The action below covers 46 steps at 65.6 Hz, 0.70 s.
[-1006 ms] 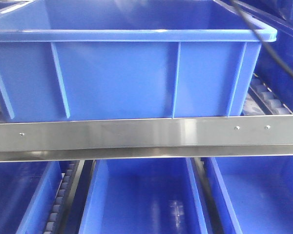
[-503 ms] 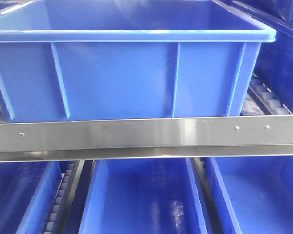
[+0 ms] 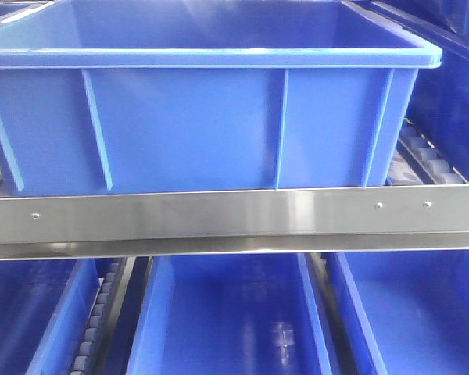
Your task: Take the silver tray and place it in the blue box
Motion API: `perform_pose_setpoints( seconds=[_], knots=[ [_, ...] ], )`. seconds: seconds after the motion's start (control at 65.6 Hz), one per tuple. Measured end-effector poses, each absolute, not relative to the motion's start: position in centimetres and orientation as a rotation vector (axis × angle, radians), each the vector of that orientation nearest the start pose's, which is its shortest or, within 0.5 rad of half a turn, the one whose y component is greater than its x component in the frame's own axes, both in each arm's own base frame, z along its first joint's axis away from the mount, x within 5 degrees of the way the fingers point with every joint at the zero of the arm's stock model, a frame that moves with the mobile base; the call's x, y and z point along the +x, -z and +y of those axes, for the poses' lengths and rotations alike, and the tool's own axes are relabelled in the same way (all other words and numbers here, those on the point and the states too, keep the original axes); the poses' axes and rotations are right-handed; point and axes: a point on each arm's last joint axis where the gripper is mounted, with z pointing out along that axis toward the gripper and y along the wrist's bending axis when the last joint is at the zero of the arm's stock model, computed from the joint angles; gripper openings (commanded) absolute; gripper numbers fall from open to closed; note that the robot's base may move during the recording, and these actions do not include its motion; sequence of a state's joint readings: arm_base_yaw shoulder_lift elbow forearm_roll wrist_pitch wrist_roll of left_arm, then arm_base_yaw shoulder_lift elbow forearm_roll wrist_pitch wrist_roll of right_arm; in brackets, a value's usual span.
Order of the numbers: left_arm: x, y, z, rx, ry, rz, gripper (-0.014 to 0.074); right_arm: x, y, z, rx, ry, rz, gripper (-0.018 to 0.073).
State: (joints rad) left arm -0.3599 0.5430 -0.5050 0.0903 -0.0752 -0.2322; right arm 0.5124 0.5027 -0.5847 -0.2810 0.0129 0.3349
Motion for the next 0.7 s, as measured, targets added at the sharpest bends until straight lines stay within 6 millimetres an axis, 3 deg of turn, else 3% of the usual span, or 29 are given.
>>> perform_pose_setpoints(
  seconds=[0.244, 0.472, 0.701],
  knots=[
    [7.8, -31.4, -3.0, 0.173, 0.408, 1.399, -0.0006, 6.6, -33.2, 4.0, -0.319, -0.519, 1.278, 0.0052],
    [5.2, -28.5, -1.9, 0.162, 0.405, 1.381, -0.0006, 5.3, -31.6, 3.1, -0.300, -0.501, 1.314, 0.0052],
    [4.9, -28.1, -1.8, 0.161, 0.405, 1.376, -0.0006, 5.3, -31.4, 3.0, -0.299, -0.497, 1.326, 0.0052]
  ],
)
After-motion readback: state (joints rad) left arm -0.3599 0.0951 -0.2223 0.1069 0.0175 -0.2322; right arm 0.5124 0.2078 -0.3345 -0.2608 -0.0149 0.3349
